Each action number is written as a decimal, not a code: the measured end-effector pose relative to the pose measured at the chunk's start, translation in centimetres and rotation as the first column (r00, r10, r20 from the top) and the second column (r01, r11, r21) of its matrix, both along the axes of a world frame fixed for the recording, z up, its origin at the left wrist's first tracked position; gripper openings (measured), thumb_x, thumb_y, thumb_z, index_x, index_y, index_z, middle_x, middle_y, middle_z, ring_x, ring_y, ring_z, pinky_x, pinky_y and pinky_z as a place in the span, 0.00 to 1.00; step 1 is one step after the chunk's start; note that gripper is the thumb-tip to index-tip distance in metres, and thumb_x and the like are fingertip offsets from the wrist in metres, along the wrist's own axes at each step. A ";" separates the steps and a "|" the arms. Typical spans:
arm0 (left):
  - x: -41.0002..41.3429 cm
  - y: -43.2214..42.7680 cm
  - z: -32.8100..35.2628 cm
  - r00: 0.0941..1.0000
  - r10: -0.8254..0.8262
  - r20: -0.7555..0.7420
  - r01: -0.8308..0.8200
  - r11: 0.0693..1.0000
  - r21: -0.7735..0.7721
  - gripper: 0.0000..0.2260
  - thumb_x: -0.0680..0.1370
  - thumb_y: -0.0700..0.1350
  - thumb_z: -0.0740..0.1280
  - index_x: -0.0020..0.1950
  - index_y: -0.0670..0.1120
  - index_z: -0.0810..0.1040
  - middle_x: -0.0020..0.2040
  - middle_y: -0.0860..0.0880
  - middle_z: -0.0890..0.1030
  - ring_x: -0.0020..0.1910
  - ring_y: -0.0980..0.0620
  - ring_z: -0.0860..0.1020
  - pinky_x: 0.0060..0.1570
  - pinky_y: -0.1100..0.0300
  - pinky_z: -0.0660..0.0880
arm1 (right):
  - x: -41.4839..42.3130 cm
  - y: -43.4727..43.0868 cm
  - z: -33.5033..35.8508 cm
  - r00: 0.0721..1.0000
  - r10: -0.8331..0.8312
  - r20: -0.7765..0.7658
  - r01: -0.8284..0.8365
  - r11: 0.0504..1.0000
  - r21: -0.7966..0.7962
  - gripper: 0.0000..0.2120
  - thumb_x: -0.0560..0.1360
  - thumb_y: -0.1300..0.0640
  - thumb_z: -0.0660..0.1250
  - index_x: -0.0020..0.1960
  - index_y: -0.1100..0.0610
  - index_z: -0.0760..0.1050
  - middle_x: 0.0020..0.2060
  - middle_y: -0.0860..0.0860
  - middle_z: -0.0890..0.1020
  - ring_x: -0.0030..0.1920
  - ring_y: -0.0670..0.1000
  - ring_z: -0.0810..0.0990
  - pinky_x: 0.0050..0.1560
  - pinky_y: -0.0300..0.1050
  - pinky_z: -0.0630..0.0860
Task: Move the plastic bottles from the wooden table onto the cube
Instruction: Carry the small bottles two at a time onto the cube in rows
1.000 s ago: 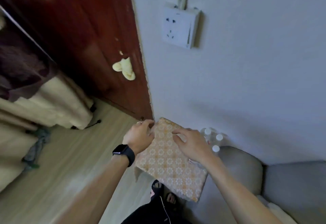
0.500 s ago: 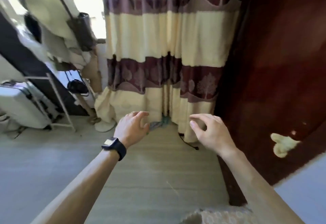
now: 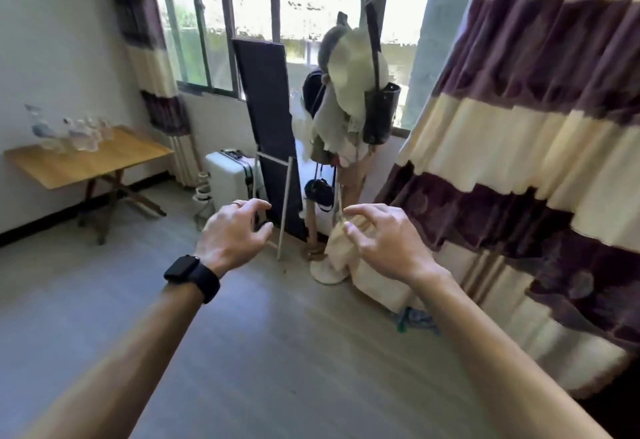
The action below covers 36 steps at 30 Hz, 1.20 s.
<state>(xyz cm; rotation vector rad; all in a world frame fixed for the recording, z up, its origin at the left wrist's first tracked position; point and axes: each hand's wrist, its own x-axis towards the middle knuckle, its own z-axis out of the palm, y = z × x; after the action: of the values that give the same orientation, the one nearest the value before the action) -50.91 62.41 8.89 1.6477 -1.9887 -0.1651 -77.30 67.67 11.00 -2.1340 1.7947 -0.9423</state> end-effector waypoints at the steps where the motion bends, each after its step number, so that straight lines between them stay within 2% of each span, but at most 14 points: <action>1: 1.8 -1.3 0.3 1.000 0.015 0.000 -0.015 1.000 -0.005 0.17 0.77 0.53 0.69 0.65 0.54 0.78 0.62 0.48 0.81 0.63 0.45 0.77 0.61 0.51 0.74 | 1.7 -1.6 0.2 1.000 0.013 0.002 -0.013 1.000 0.002 0.16 0.78 0.44 0.66 0.64 0.44 0.79 0.63 0.46 0.80 0.69 0.51 0.70 0.72 0.49 0.67; 9: 15.1 -9.4 1.7 0.994 0.108 -0.024 -0.108 0.994 -0.012 0.17 0.77 0.54 0.68 0.66 0.55 0.77 0.64 0.49 0.79 0.66 0.48 0.75 0.63 0.52 0.73 | 13.5 -13.2 1.7 0.995 0.079 -0.054 -0.080 0.997 -0.019 0.17 0.79 0.44 0.65 0.67 0.44 0.77 0.65 0.46 0.78 0.71 0.52 0.68 0.72 0.48 0.65; 16: 27.5 -13.7 0.8 0.967 0.254 -0.027 -0.253 0.967 0.041 0.17 0.78 0.54 0.67 0.67 0.56 0.76 0.63 0.51 0.79 0.64 0.48 0.76 0.62 0.52 0.74 | 25.4 -22.6 1.7 0.976 0.205 -0.075 -0.207 0.978 -0.024 0.18 0.79 0.43 0.65 0.68 0.42 0.76 0.66 0.47 0.78 0.71 0.52 0.68 0.69 0.47 0.64; 21: 36.4 -18.2 0.6 0.932 0.362 -0.025 -0.360 0.931 0.059 0.15 0.77 0.55 0.67 0.63 0.57 0.77 0.57 0.52 0.80 0.60 0.49 0.77 0.59 0.52 0.75 | 34.5 -30.3 0.8 0.948 0.311 -0.069 -0.313 0.949 -0.027 0.17 0.79 0.41 0.65 0.67 0.40 0.75 0.68 0.44 0.76 0.72 0.51 0.66 0.66 0.41 0.62; 26: 45.8 -25.2 1.0 0.881 0.470 -0.056 -0.468 0.882 0.049 0.23 0.70 0.60 0.61 0.63 0.56 0.78 0.59 0.51 0.80 0.61 0.49 0.77 0.61 0.50 0.75 | 44.3 -40.2 0.2 0.913 0.406 -0.046 -0.408 0.912 -0.043 0.17 0.79 0.42 0.65 0.67 0.40 0.75 0.67 0.45 0.77 0.71 0.51 0.67 0.66 0.39 0.60; 29: 51.4 -29.2 1.3 0.855 0.516 -0.047 -0.512 0.855 0.075 0.20 0.73 0.59 0.65 0.64 0.56 0.78 0.60 0.50 0.80 0.63 0.49 0.77 0.62 0.50 0.74 | 50.5 -46.2 0.3 0.889 0.456 -0.036 -0.457 0.888 -0.051 0.18 0.79 0.42 0.66 0.67 0.40 0.75 0.65 0.45 0.78 0.68 0.51 0.71 0.65 0.40 0.64; 32: 56.8 -32.6 1.2 0.820 0.569 -0.064 -0.565 0.822 0.069 0.16 0.77 0.54 0.68 0.64 0.56 0.78 0.61 0.50 0.80 0.64 0.49 0.77 0.63 0.51 0.74 | 56.6 -51.4 0.3 0.856 0.516 -0.014 -0.516 0.855 -0.044 0.19 0.78 0.40 0.65 0.67 0.41 0.75 0.65 0.44 0.79 0.68 0.52 0.73 0.69 0.49 0.69; 36: 63.6 -36.5 0.0 0.790 0.609 -0.071 -0.604 0.792 0.084 0.15 0.77 0.52 0.69 0.64 0.54 0.78 0.61 0.49 0.80 0.64 0.49 0.76 0.63 0.52 0.73 | 64.4 -56.9 -0.4 0.829 0.558 -0.029 -0.559 0.829 -0.032 0.19 0.78 0.40 0.64 0.68 0.40 0.75 0.65 0.44 0.78 0.68 0.53 0.72 0.70 0.50 0.68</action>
<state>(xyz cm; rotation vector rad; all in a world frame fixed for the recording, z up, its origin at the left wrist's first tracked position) 12.71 25.88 8.84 2.1848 -1.2976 -0.0541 -12.88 10.76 10.57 -2.4796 1.0360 -0.7987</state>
